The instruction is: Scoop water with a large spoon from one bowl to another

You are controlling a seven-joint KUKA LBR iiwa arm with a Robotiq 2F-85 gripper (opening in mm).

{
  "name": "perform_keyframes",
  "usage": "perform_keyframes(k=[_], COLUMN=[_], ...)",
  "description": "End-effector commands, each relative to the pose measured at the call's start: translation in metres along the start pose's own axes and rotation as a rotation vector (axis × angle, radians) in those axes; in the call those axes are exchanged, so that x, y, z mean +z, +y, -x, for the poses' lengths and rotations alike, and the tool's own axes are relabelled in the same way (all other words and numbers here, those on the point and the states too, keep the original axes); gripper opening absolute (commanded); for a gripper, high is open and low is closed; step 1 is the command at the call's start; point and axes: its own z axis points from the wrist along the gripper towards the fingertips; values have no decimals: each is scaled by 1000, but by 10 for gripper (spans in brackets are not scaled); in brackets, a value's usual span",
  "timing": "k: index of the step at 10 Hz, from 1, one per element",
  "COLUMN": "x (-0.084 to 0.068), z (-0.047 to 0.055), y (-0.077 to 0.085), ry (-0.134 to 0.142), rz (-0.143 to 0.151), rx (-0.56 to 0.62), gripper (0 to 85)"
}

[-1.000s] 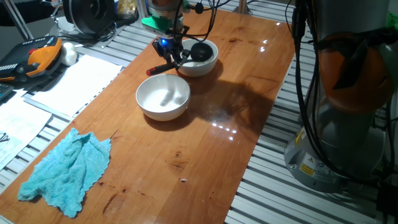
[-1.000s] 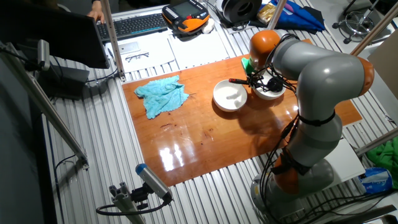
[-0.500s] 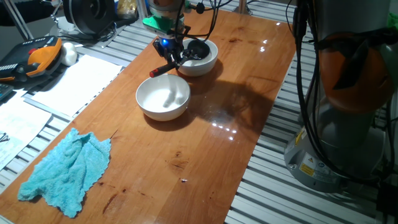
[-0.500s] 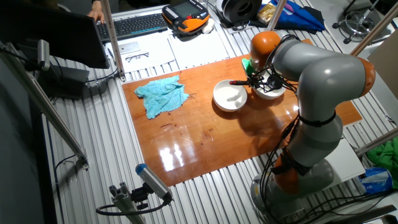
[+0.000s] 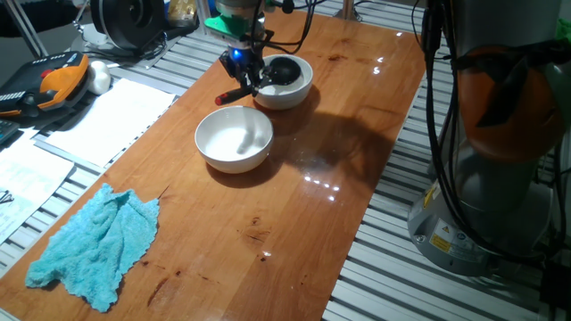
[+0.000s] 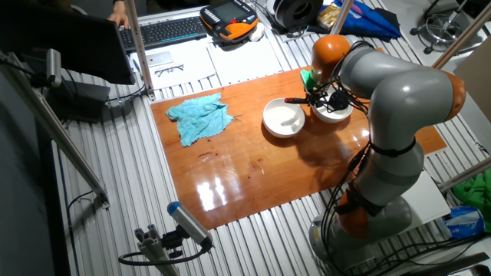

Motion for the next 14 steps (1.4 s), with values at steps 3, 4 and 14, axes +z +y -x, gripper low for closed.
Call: perform_keyframes(k=[3, 4, 14], x=[-6, -10, -49], z=[0, 1, 3], y=[-1, -1, -13], ry=[11, 11, 67], rz=[-12, -15, -56], rx=[-1, -2, -35], gripper=[0, 0, 0])
